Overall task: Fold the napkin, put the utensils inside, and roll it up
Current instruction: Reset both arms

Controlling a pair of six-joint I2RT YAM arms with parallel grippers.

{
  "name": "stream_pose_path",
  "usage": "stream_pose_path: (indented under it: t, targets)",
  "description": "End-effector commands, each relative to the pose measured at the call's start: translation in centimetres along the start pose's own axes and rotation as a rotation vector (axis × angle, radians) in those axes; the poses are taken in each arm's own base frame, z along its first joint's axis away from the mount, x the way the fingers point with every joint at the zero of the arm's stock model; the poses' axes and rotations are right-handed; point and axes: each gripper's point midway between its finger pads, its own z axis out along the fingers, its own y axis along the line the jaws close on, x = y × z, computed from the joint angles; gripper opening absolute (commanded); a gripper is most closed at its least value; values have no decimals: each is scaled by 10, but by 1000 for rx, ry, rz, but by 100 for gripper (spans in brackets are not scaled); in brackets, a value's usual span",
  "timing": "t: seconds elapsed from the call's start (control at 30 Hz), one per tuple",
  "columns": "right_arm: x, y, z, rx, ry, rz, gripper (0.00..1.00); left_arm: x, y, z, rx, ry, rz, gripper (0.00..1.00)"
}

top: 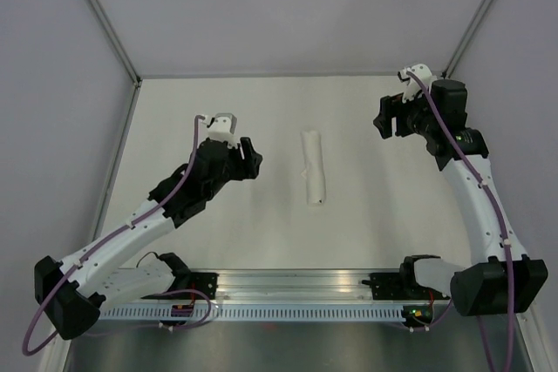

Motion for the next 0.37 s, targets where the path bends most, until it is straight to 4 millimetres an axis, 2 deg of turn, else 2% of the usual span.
stream_pose_path:
  t: [0.0,0.13,0.33]
  targets:
    - [3,-8,-15,87,-30,41,79,7,10,-10,0,24,94,68]
    - [9,-4,-19,83,-54,44,80,11,20,-15,-14,12,127,68]
    - [10,-3,-19,83,-76,46,81,17,24,-18,-8,6,142,69]
